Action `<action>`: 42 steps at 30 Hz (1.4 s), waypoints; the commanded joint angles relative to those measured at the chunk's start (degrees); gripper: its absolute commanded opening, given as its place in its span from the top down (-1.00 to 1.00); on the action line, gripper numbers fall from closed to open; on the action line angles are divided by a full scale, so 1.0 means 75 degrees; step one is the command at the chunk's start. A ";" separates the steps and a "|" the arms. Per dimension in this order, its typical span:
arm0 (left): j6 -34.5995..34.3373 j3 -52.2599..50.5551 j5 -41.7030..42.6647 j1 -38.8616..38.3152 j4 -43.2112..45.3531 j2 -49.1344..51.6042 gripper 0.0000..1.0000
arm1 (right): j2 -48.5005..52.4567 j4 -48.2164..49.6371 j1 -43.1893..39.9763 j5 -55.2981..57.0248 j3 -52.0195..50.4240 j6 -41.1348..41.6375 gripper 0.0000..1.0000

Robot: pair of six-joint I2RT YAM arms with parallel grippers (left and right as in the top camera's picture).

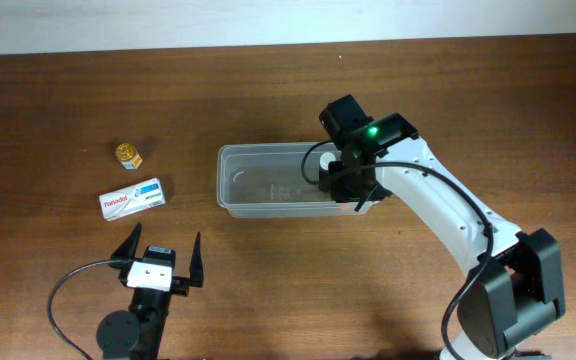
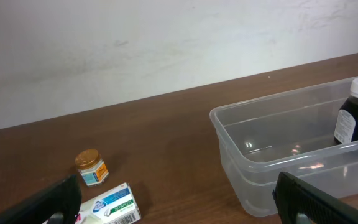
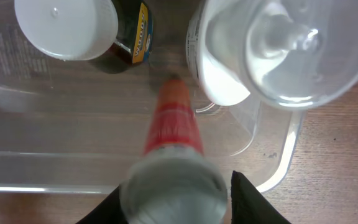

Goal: Pack container
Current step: 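Lower the orange tube upright beside the lotion bottle and open the right gripper, then raise the right gripper out of the container and retract right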

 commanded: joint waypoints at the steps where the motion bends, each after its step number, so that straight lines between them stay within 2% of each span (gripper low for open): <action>1: -0.0041 -0.0017 0.0000 0.0032 -0.0044 -0.0047 -0.99 | -0.0003 0.0029 0.0020 -0.0015 -0.0041 0.0041 0.19; 10: -0.0041 -0.0017 0.0000 0.0032 -0.0044 -0.0047 -0.99 | -0.0017 -0.0318 0.0023 -0.0020 0.0469 0.0038 0.17; 18: -0.0041 -0.0017 0.0000 0.0032 -0.0044 -0.0047 -0.99 | -0.0026 -0.1647 0.0029 -0.0026 0.2340 -0.0111 0.04; 26: -0.0041 -0.0017 0.0000 0.0032 -0.0044 -0.0047 -0.99 | -0.0035 -0.3241 -0.0154 0.0192 0.4561 -0.0425 -0.37; 29: -0.0041 -0.0017 0.0000 0.0032 -0.0044 -0.0047 -0.99 | -0.0079 -0.3730 -0.0577 0.0379 0.5164 -0.0423 -0.54; 31: -0.0041 -0.0017 0.0000 0.0032 -0.0044 -0.0047 -0.99 | -0.0134 -0.3963 -0.0997 0.0466 0.5409 -0.0420 -0.76; 32: -0.0041 -0.0017 0.0000 0.0032 -0.0044 -0.0047 -0.99 | -0.0163 -0.4060 -0.1244 0.0469 0.5479 -0.0420 -0.79; 34: -0.0041 -0.0017 0.0000 0.0032 -0.0041 -0.0047 -0.99 | -0.0227 -0.4217 -0.1804 0.0469 0.5537 -0.0420 -0.98; 42: -0.0041 -0.0017 0.0000 0.0032 -0.0041 -0.0047 -0.99 | -0.0256 -0.4220 -0.4115 0.0469 0.5525 -0.0420 -0.97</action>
